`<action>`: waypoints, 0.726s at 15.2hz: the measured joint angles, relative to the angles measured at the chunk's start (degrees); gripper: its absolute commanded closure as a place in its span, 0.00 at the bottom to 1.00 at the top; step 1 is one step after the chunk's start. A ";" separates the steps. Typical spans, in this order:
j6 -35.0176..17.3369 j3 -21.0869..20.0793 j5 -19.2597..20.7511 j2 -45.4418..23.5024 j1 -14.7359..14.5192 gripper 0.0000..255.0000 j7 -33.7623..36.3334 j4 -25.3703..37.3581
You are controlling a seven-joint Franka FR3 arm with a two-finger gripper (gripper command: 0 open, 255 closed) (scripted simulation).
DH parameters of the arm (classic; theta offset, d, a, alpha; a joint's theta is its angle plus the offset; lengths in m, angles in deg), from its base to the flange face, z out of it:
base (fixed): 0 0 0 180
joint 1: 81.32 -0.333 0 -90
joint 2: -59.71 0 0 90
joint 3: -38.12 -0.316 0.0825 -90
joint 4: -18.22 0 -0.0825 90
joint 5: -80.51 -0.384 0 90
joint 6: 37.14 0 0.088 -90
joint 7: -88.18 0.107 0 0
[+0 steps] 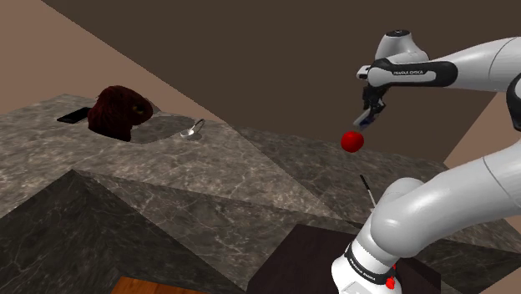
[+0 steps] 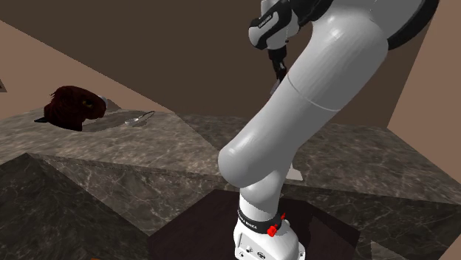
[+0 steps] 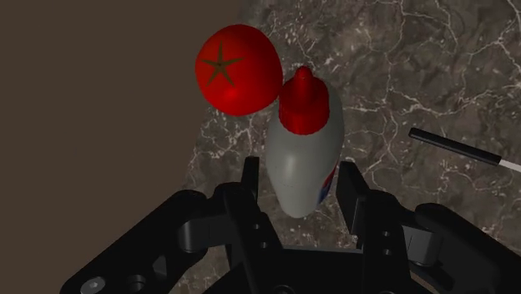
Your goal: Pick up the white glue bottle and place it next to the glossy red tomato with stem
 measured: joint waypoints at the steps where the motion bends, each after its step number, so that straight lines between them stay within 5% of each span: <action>1: -0.79 0.38 0.29 -0.06 0.10 1.00 0.15 -0.66; 11: -8.21 3.71 2.28 -2.45 -0.04 1.00 2.65 -5.87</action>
